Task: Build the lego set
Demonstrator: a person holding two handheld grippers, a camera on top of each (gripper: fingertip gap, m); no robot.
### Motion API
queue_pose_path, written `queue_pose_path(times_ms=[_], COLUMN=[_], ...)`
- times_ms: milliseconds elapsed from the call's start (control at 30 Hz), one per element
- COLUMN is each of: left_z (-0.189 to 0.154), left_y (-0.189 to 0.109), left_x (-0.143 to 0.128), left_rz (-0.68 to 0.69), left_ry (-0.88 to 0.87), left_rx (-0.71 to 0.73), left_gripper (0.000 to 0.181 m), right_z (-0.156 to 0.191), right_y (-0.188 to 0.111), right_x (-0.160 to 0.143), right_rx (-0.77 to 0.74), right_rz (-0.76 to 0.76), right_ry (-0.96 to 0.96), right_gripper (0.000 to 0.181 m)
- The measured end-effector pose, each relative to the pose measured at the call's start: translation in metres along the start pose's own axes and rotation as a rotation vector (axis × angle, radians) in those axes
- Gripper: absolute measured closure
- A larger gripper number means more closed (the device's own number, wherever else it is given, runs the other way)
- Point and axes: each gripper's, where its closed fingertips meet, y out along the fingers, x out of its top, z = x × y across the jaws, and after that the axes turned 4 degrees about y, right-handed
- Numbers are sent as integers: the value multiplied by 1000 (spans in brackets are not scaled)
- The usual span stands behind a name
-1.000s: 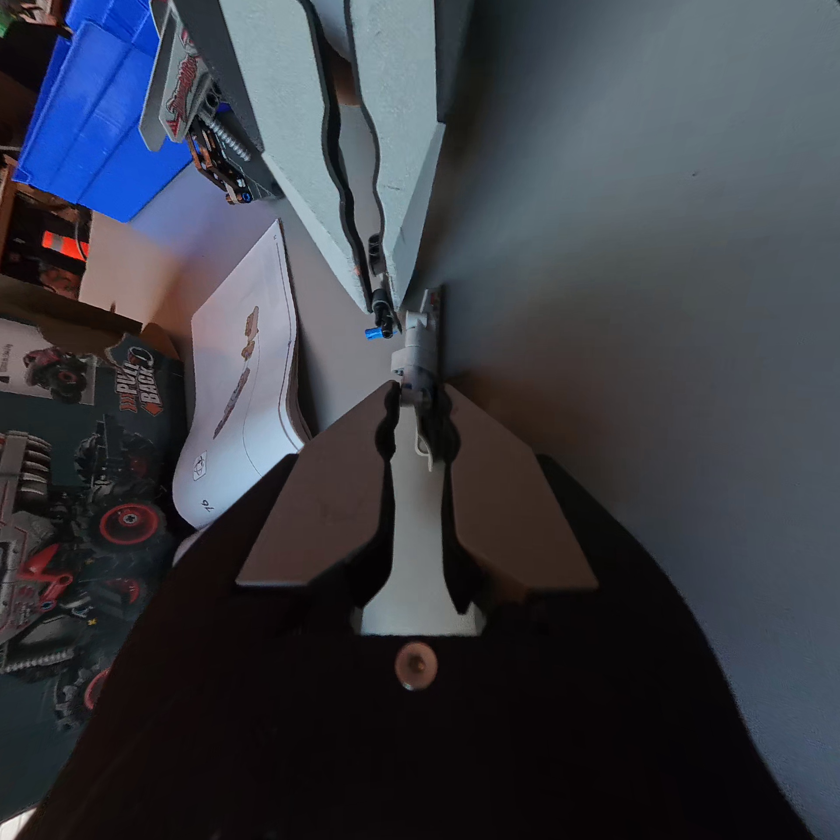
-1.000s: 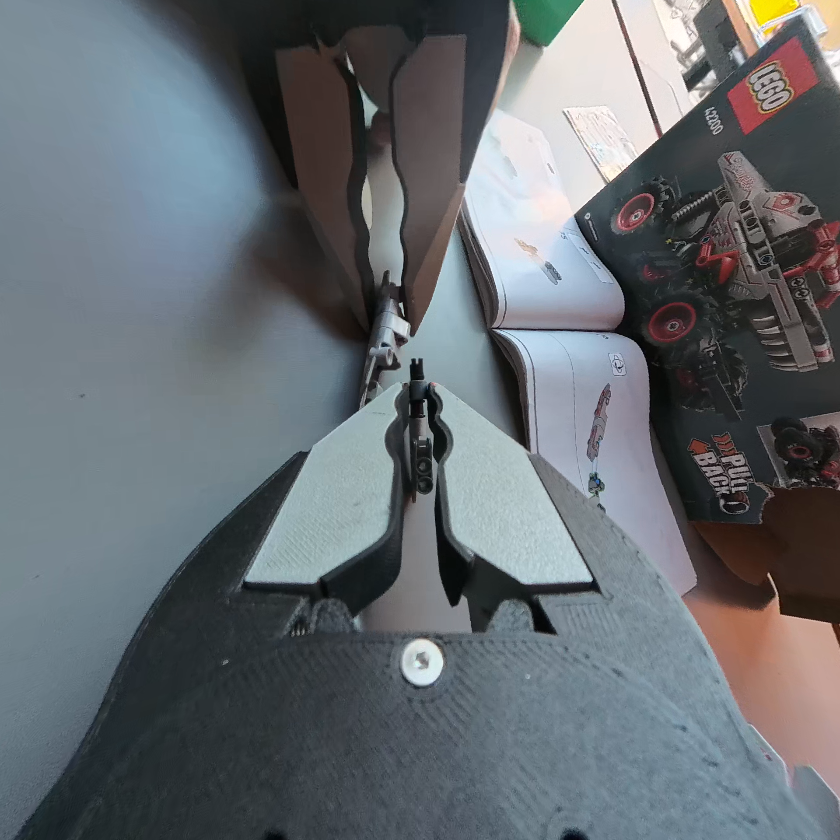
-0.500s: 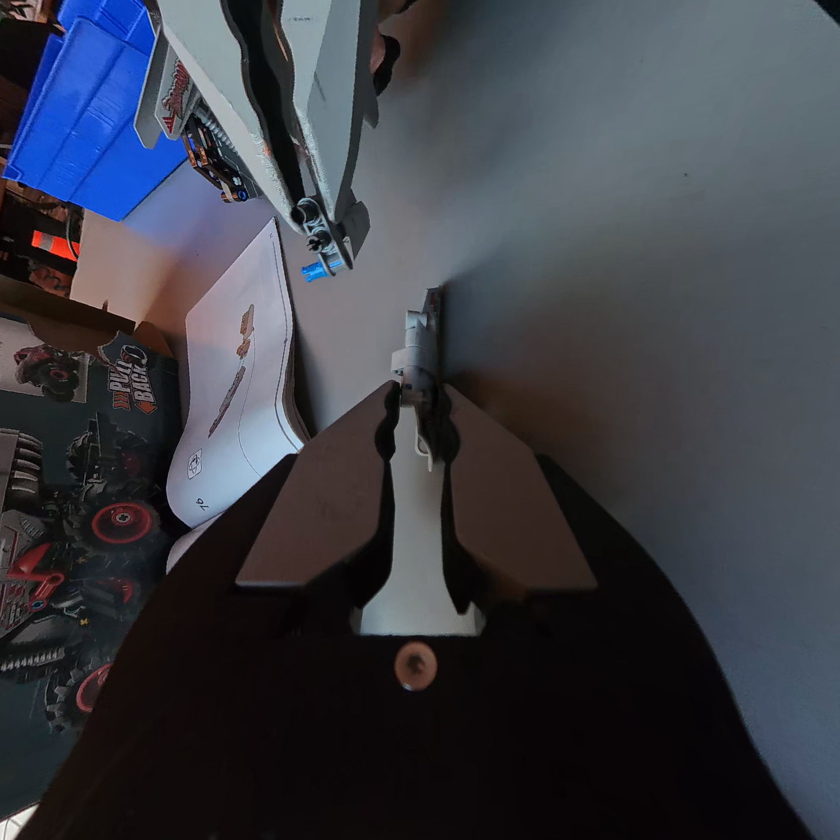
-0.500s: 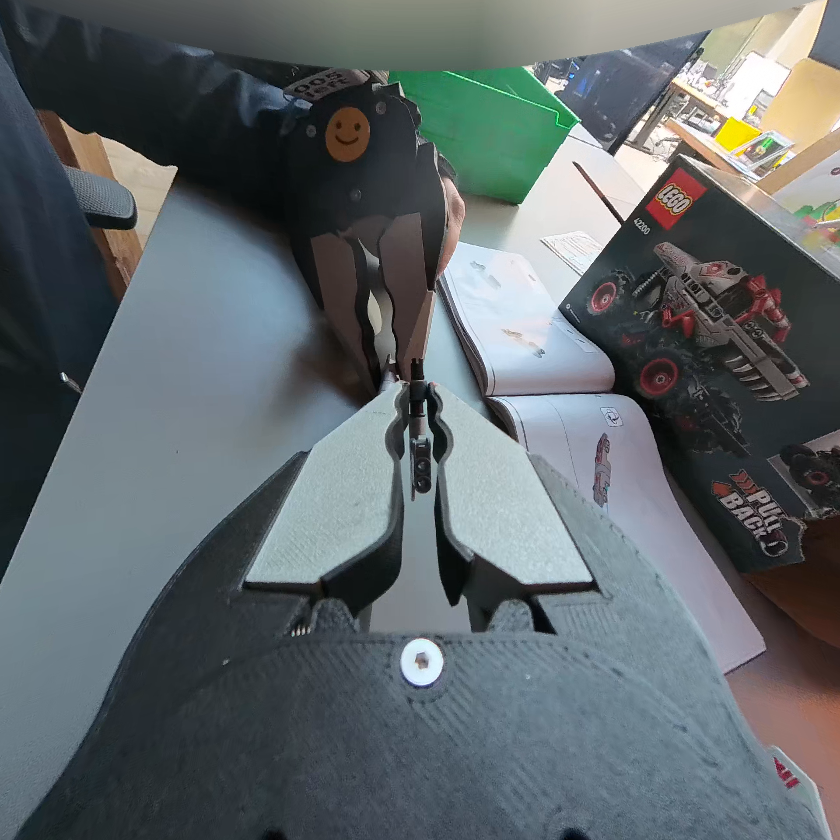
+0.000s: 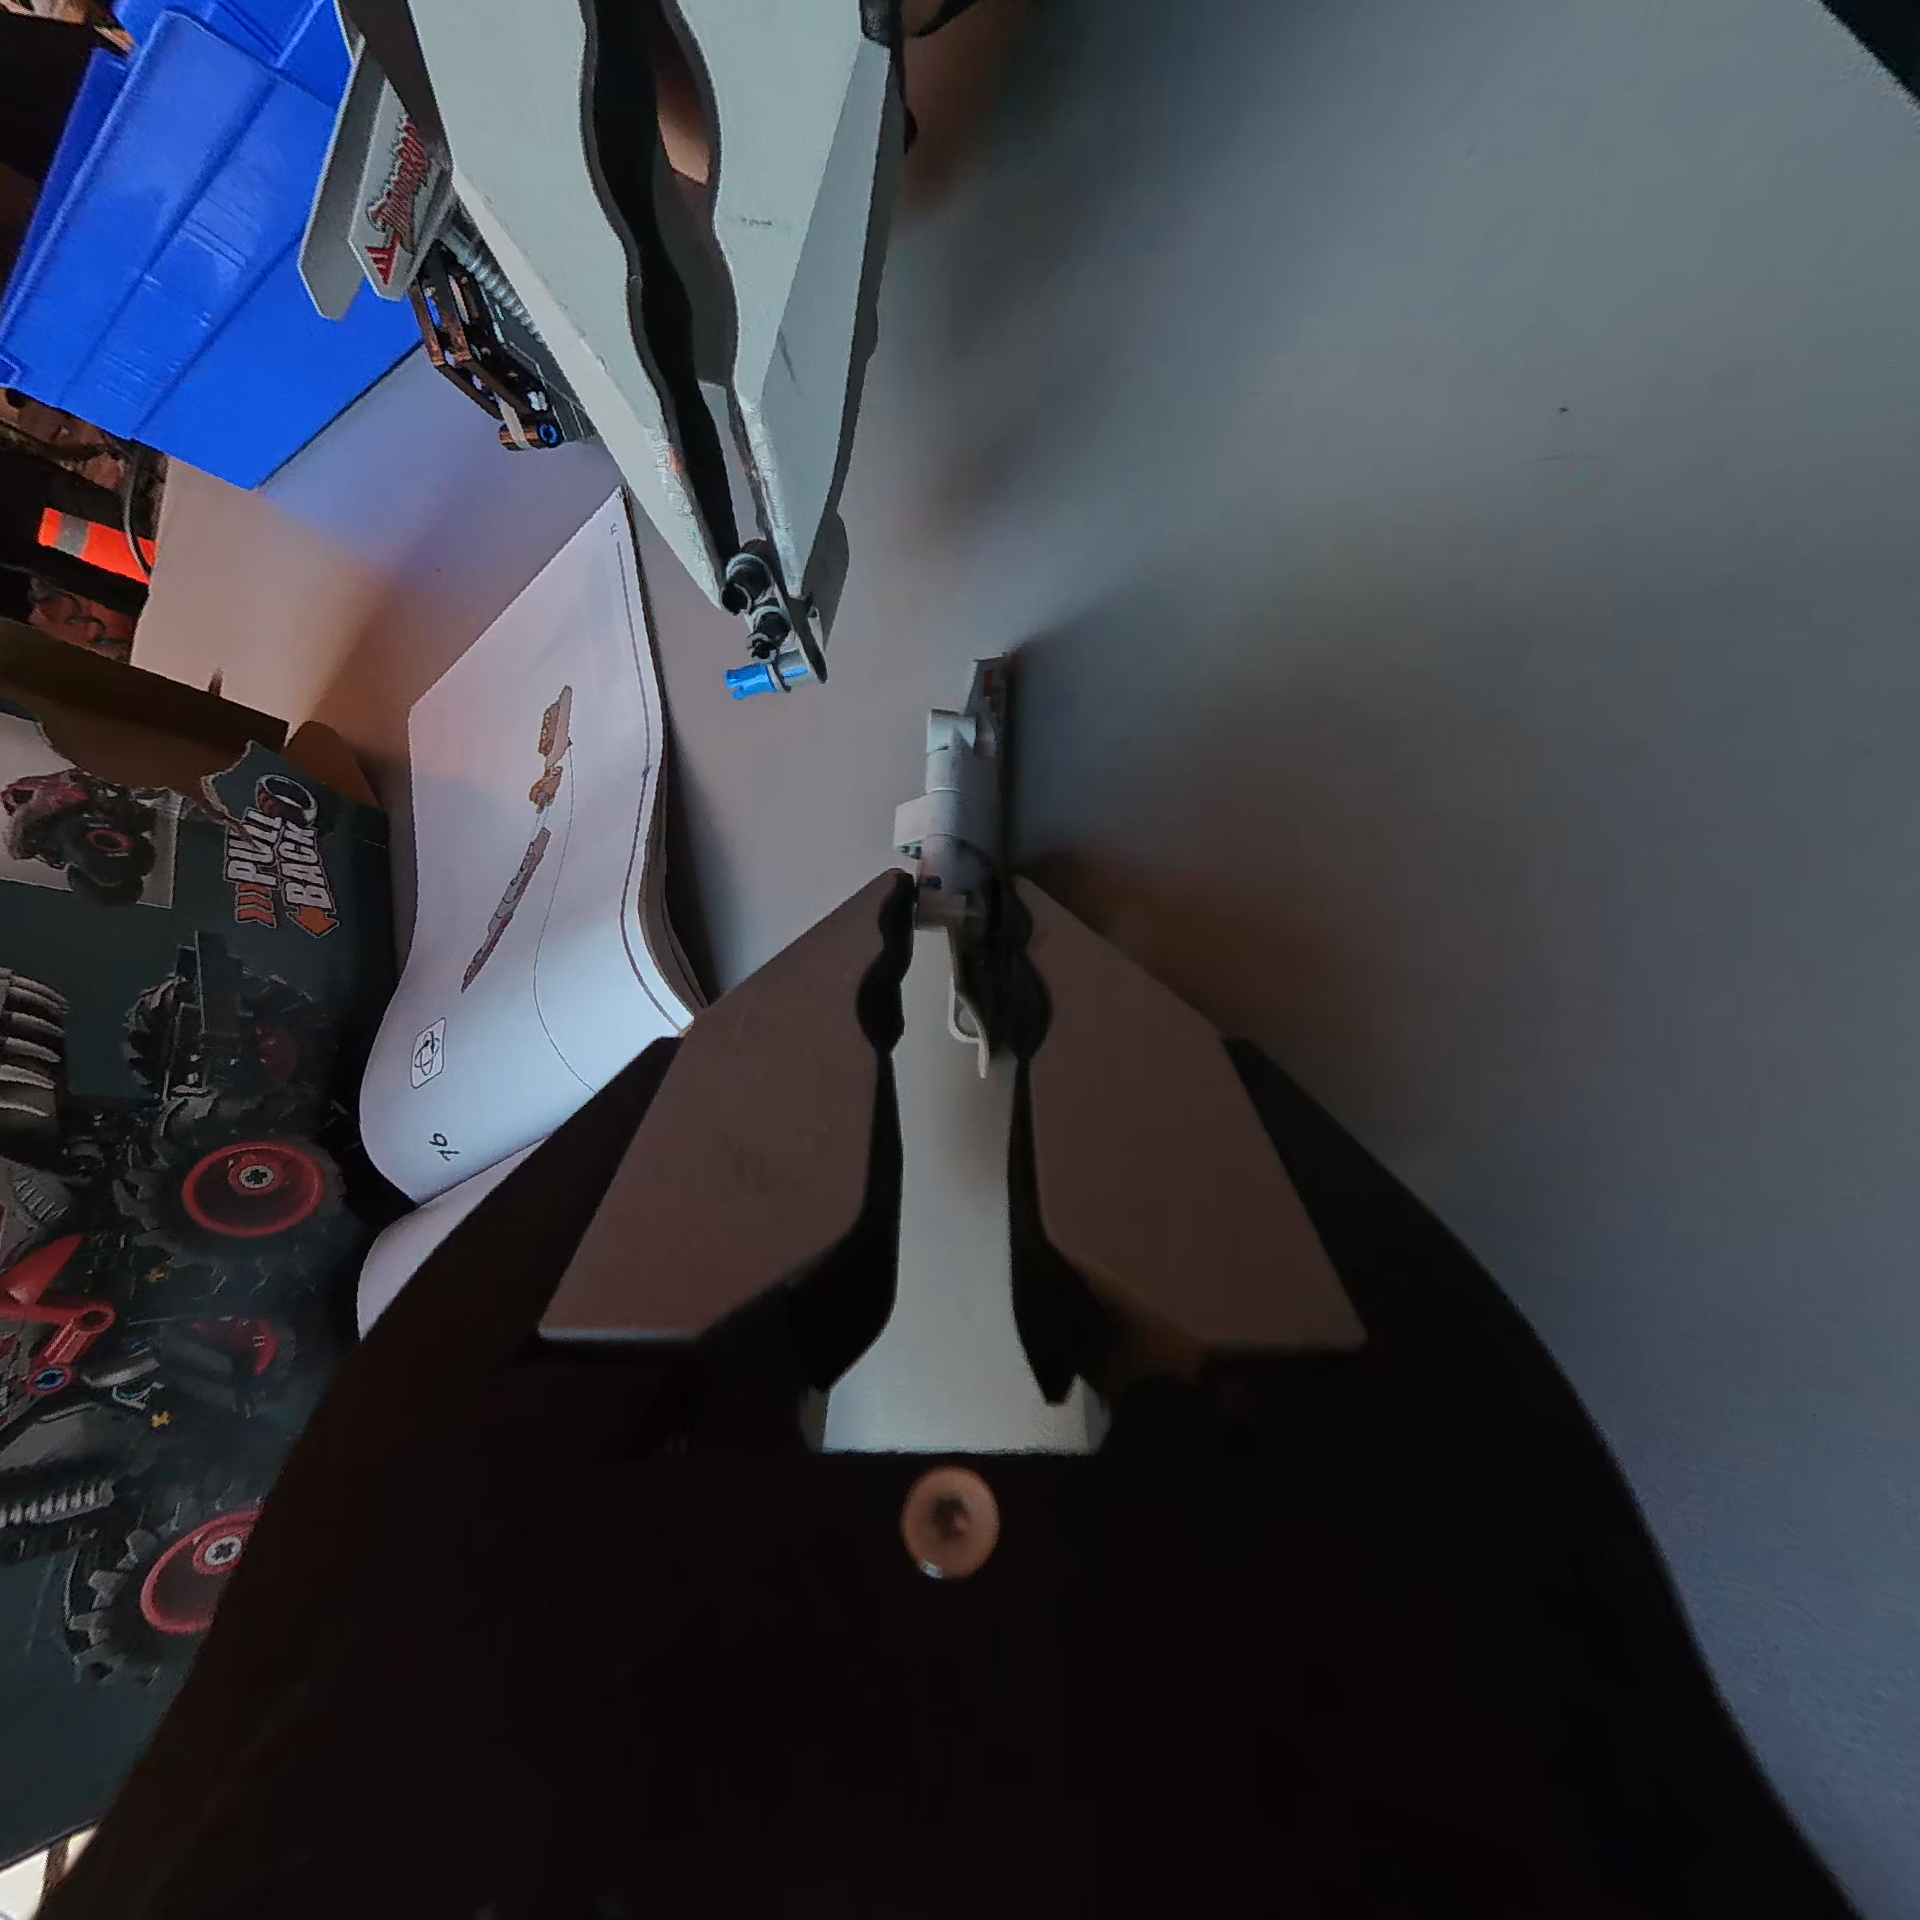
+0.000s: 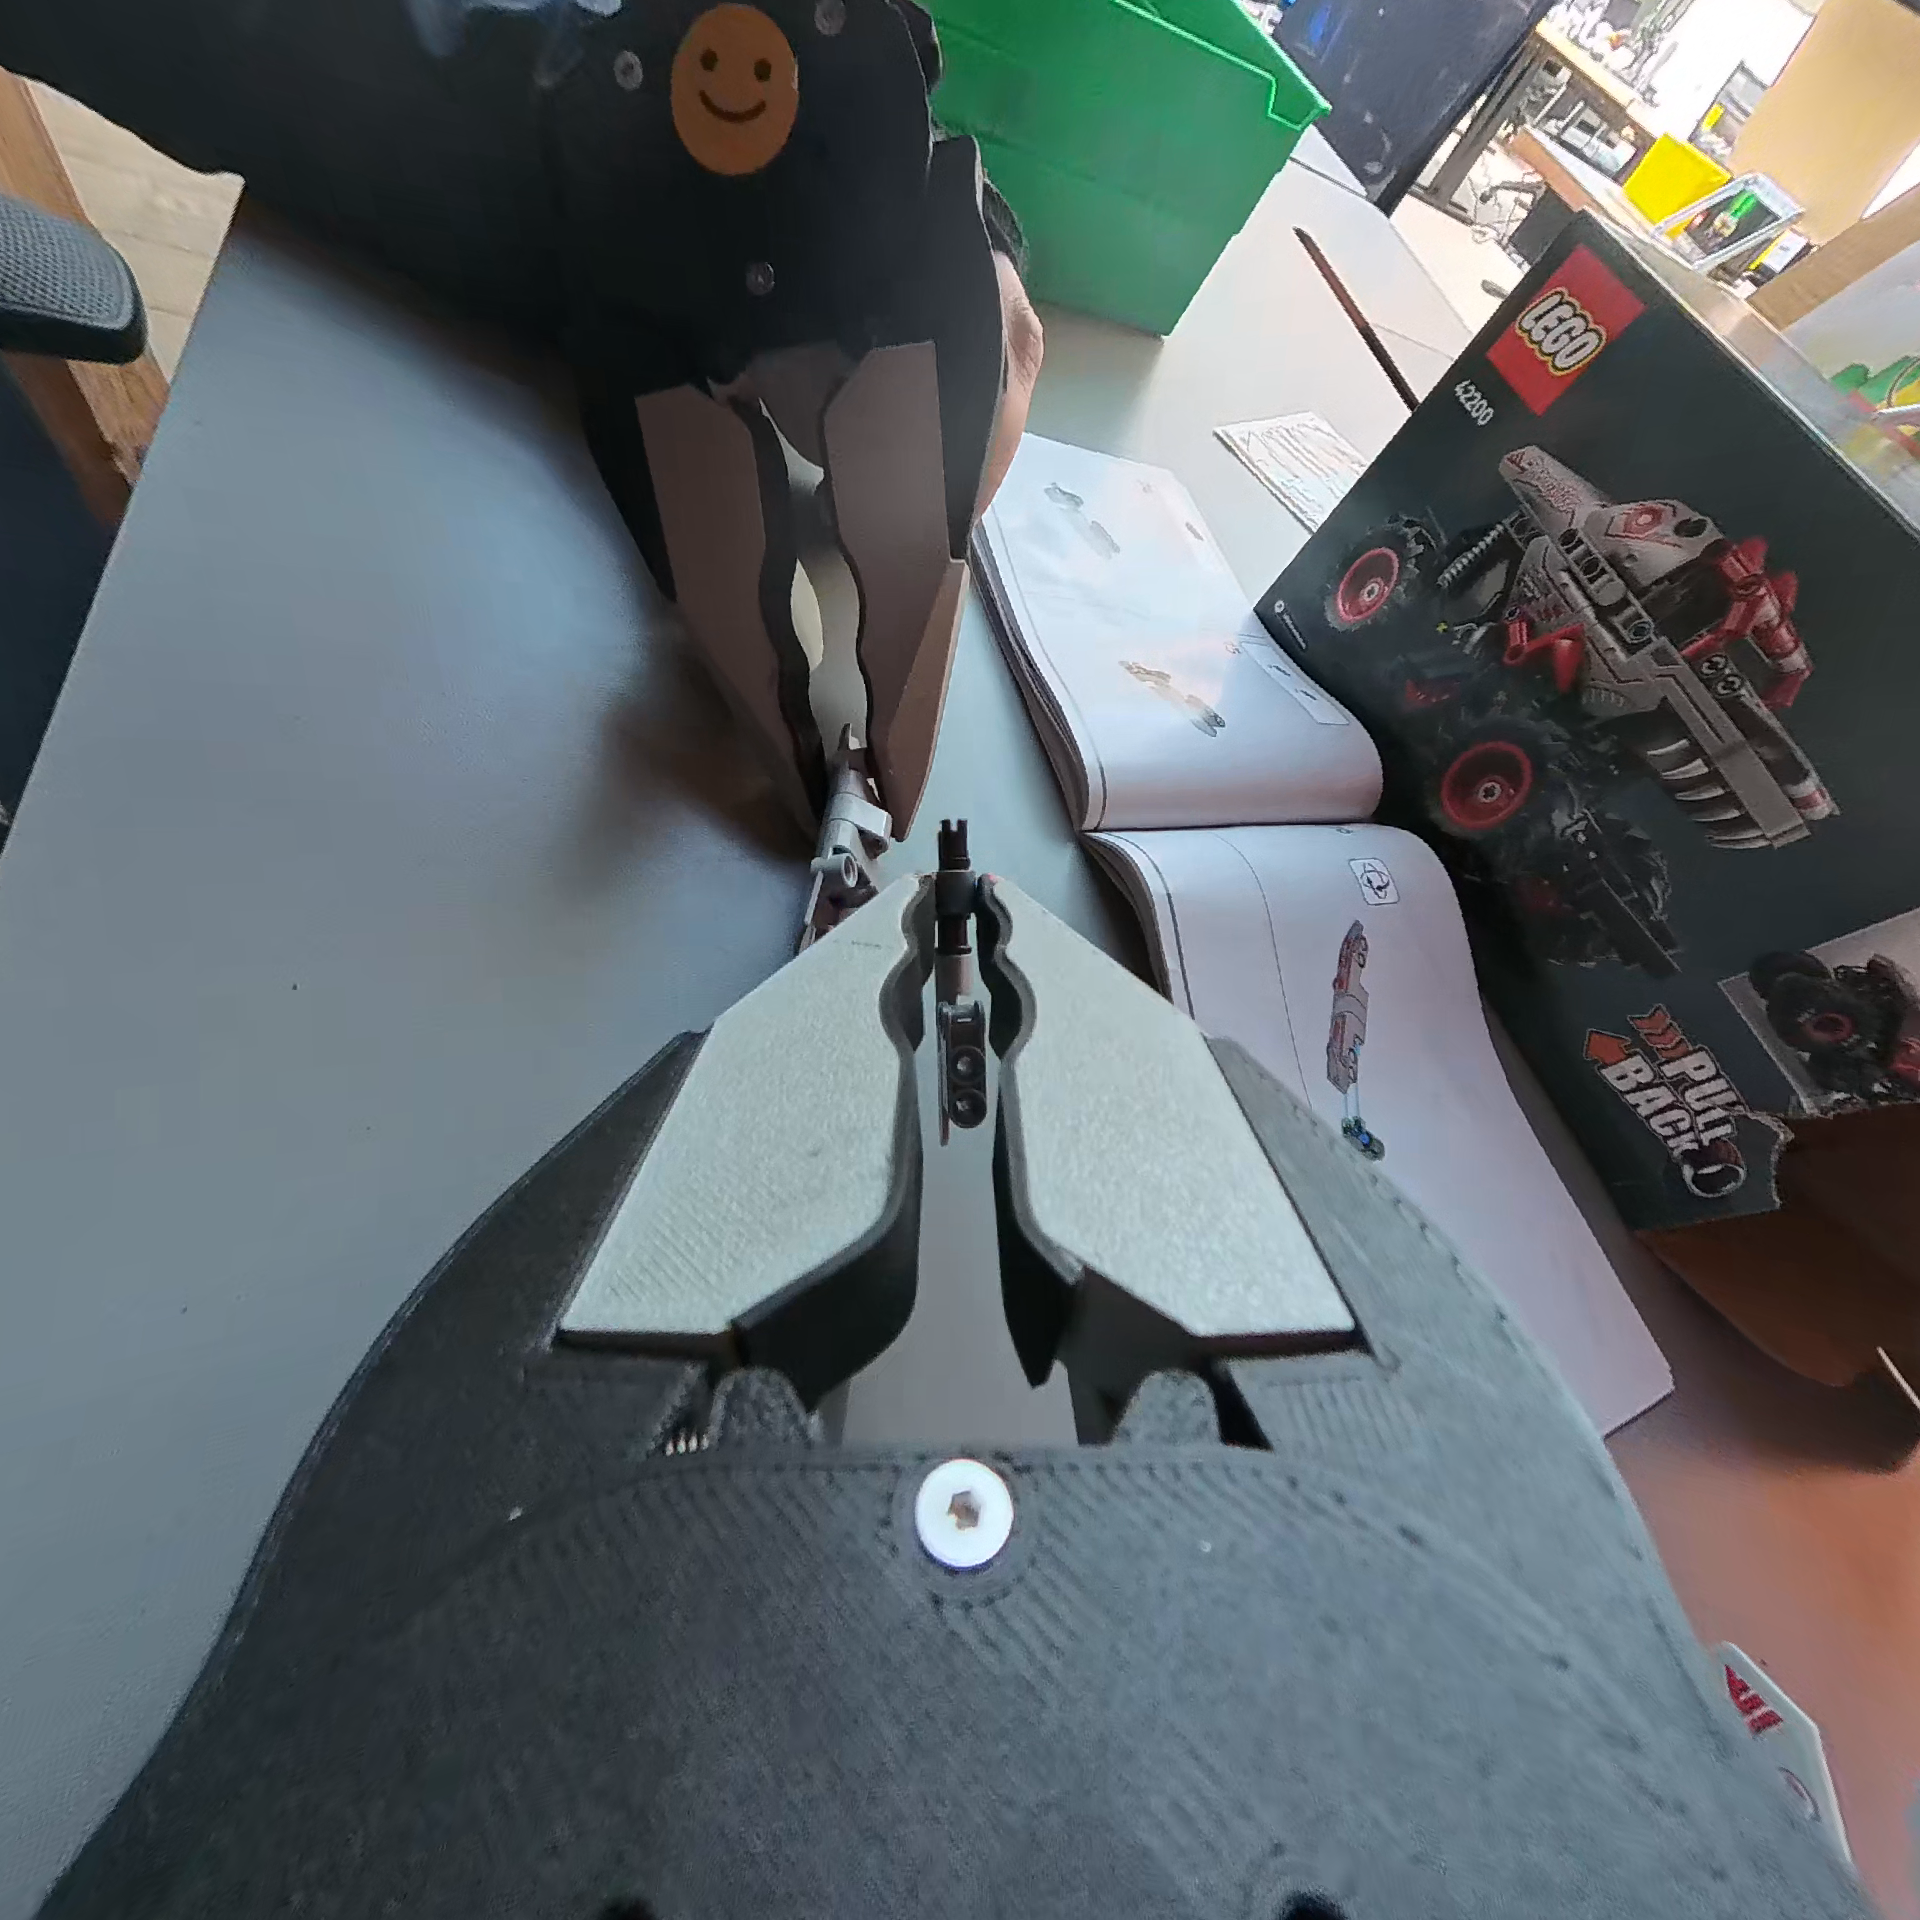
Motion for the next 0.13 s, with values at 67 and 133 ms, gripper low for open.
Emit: queue_pose_path(times_ms=[67,133], left_z=[0,0], left_y=[0,0], left_x=[0,1], left_rz=[-2,-3], left_ry=[-2,-5], left_rx=[0,-1], left_gripper=[168,168], right_z=[-2,-2], right_y=[0,1], right_x=[-1,-4], right_rx=[-10,-16], right_rz=[11,27], right_ry=[0,-3], right_gripper=[177,177])
